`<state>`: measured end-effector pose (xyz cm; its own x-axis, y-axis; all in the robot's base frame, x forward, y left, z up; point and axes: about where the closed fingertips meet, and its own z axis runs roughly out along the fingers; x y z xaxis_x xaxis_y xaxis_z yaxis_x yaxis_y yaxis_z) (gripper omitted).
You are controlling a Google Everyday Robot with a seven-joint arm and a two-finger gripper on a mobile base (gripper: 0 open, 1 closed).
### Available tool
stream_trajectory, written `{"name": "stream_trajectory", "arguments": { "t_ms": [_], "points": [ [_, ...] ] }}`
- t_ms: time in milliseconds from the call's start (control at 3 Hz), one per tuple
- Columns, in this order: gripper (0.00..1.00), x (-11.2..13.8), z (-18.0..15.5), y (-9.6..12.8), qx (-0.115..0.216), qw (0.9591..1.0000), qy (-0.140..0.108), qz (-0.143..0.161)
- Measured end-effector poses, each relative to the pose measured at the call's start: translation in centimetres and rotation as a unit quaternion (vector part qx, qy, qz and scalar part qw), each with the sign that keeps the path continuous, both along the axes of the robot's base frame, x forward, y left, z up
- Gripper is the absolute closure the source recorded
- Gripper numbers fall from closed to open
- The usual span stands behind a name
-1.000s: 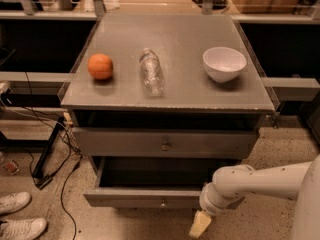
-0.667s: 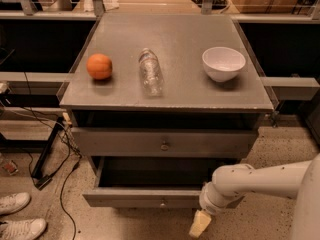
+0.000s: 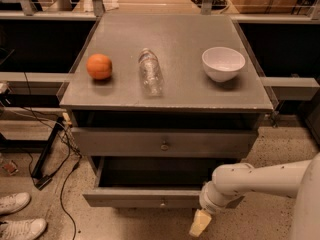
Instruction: Open middle drawer
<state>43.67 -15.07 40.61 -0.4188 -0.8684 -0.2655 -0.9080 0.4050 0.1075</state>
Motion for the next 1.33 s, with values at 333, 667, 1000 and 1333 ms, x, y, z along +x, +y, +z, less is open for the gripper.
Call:
{"name": "stream_trajectory", "arguments": {
  "t_ms": [333,667,1000,1333],
  "points": [
    [0.0,-0.69,-0.01,-0.37,-0.001,1.0,0.006,-0.005],
    [0.0,-0.39,0.01,-0.36,-0.001,1.0,0.005,-0.005],
    [0.0,-0.21,0.08,-0.35,0.0,1.0,0.005,-0.006],
    [0.0,-0.39,0.73,-0.25,0.007,0.9997,0.006,-0.023]
  ]
}}
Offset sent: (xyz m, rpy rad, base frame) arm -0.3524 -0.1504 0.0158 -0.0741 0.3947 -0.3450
